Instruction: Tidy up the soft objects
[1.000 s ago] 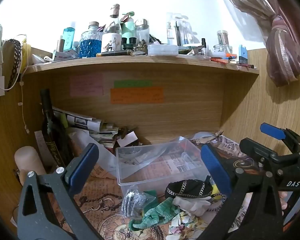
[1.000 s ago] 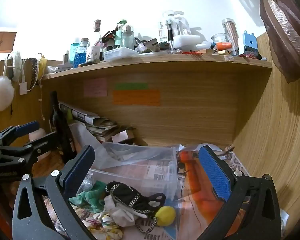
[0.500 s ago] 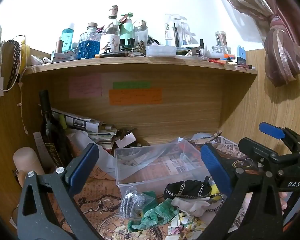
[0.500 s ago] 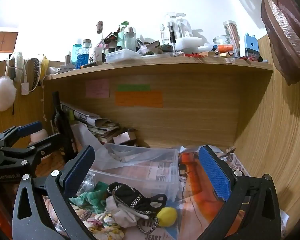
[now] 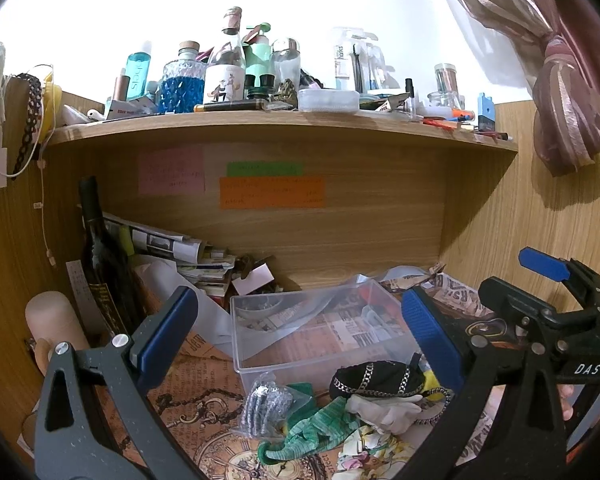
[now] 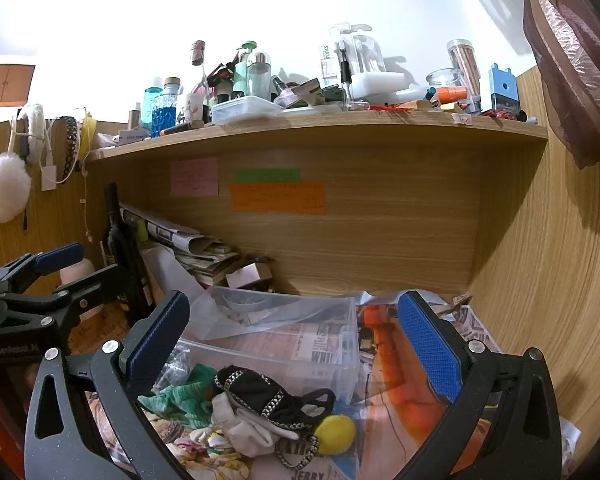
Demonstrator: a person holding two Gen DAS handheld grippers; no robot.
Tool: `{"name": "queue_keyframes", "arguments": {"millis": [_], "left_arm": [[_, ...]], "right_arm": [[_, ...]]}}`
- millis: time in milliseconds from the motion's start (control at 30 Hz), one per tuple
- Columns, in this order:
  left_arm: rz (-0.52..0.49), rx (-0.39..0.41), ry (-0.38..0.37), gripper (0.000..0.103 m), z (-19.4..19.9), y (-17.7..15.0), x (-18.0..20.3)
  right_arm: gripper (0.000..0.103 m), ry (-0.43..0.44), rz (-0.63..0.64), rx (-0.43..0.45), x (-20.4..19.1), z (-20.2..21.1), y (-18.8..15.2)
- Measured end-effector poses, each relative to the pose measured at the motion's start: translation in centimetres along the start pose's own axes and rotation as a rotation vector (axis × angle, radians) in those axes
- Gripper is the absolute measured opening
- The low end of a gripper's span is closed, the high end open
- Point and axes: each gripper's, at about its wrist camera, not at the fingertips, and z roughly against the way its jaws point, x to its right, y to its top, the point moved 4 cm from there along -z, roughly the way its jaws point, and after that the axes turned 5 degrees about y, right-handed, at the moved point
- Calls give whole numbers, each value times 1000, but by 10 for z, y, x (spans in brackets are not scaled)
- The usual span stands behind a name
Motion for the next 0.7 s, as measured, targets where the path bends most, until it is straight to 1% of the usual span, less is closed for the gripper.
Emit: {"name": "queue_keyframes", "arguments": {"millis": [700], "left_arm": [[2, 1, -1, 103, -1, -3, -2]], "right_arm": [[103, -1, -4, 0, 0, 0, 0]]}}
